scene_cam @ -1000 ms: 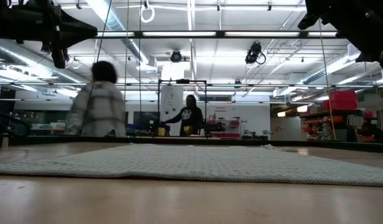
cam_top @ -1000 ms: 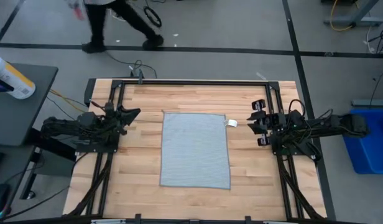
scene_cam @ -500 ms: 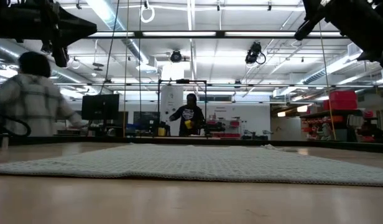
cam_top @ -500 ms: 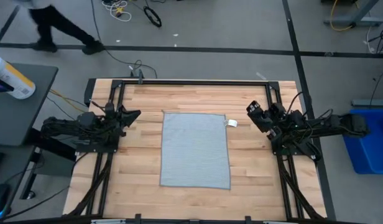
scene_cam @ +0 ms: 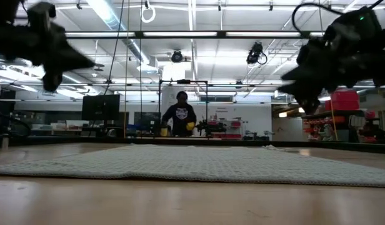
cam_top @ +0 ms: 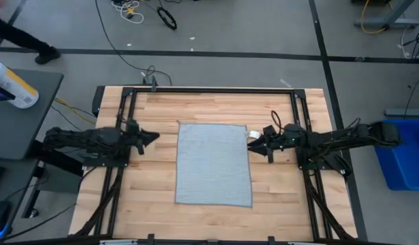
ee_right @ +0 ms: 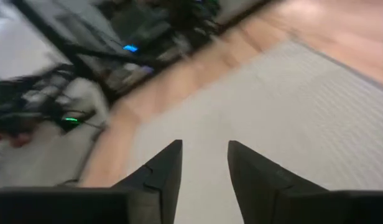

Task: Fold microfiber towels
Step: Fold the grey towel

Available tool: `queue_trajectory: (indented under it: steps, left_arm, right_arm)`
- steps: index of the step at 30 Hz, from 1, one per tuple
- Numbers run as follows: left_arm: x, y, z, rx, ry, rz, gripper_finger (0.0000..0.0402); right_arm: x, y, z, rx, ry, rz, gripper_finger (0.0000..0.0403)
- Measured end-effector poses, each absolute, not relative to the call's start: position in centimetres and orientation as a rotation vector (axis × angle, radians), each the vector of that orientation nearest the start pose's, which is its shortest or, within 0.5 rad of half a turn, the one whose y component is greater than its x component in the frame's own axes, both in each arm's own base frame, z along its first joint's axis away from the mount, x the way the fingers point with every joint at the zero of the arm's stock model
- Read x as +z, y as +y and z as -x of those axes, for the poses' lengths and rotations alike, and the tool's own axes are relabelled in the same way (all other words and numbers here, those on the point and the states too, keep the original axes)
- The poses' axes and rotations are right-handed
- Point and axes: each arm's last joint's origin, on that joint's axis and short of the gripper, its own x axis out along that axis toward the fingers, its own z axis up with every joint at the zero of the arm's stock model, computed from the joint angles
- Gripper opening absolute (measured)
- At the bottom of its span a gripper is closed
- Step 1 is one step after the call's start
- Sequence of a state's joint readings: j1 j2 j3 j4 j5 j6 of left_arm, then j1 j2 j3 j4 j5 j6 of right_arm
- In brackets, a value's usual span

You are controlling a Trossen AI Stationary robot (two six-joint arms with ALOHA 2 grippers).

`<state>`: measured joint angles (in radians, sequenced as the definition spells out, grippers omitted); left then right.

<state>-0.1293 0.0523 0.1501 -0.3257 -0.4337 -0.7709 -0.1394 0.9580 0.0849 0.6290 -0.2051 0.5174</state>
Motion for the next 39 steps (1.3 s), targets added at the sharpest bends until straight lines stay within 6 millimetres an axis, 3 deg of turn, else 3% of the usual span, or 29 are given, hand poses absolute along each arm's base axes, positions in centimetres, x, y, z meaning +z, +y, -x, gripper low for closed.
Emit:
queue_trajectory:
  steps: [3,7,11,16,22,27,32,36,39]
  left_arm:
    - [16.7,-0.1,-8.8,0.366,0.245,0.733,0.0055]
    - [16.4,-0.4,-9.4,0.302,0.294,0.766,0.0099]
    - [17.3,-0.4,-9.9,0.309,0.192,0.775,0.0163]
    - [17.5,0.0,-10.1,0.413,0.119,0.741,0.0217]
    - [17.5,0.2,-10.1,0.443,0.108,0.763,0.0219]
    - [17.3,0.5,-10.2,0.479,0.122,0.736,0.0218]
    - [17.4,0.8,-10.4,0.476,0.109,0.750,0.0218]
    - [18.0,0.8,-10.5,0.454,0.056,0.768,0.0218]
    - [18.1,0.9,-10.6,0.450,0.044,0.772,0.0218]
  right_arm:
    - [14.5,-1.8,-16.7,-0.024,0.236,-0.549,0.0121]
    - [14.4,-1.9,-17.3,0.001,0.206,-0.552,0.0120]
    - [13.8,-1.8,-17.8,0.034,0.225,-0.591,0.0153]
    - [12.8,-1.9,-18.8,-0.051,0.302,-0.799,0.0201]
    - [11.2,-2.6,-21.4,-0.036,0.467,-0.937,0.0287]
    - [10.2,-3.8,-25.0,0.023,0.538,-0.974,0.0347]
    - [10.3,-5.0,-29.4,0.140,0.544,-0.991,0.0353]
    - [12.6,-5.5,-32.2,0.216,0.475,-0.971,0.0340]
    - [14.5,-6.0,-33.1,0.229,0.470,-0.966,0.0326]
